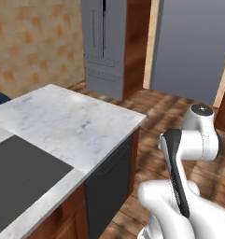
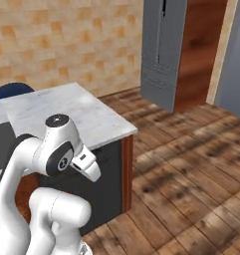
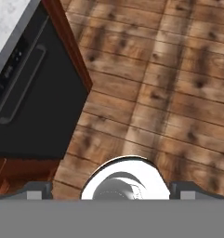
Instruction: Place one of the steaks on the plate and the other in the bowl. Then place the bowl in the fridge.
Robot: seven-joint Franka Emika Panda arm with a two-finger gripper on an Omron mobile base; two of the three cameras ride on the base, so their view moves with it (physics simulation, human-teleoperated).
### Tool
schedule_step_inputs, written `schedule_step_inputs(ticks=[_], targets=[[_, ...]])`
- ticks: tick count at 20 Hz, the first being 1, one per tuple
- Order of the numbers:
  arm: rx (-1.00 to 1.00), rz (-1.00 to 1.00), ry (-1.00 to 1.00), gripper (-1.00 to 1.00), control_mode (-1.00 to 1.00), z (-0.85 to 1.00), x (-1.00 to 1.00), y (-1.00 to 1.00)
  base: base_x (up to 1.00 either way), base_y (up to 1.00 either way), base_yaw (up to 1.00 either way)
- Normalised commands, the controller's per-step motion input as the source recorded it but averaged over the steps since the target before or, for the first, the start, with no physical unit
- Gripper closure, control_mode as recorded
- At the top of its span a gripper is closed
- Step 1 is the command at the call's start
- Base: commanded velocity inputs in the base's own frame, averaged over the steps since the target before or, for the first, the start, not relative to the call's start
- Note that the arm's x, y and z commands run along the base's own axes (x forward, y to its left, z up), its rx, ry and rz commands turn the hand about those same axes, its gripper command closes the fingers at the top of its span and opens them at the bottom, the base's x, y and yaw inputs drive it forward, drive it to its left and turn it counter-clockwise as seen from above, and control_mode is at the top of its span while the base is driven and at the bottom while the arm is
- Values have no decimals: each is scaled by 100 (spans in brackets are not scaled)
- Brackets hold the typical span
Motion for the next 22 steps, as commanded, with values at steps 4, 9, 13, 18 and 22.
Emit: schedule_step_inputs(ticks=[4, 9, 13, 18, 22], targets=[[0, 0, 0, -100, 100, 0, 0, 0, 100, -100, 16], [0, 0, 0, -100, 100, 0, 0, 0, 94, -100, 14], [0, 0, 0, -100, 100, 0, 0, 0, 88, -100, 14], [0, 0, 0, -100, 100, 0, 0, 0, 81, -100, 22], [0, 0, 0, -100, 100, 0, 0, 0, 74, -100, 34]])
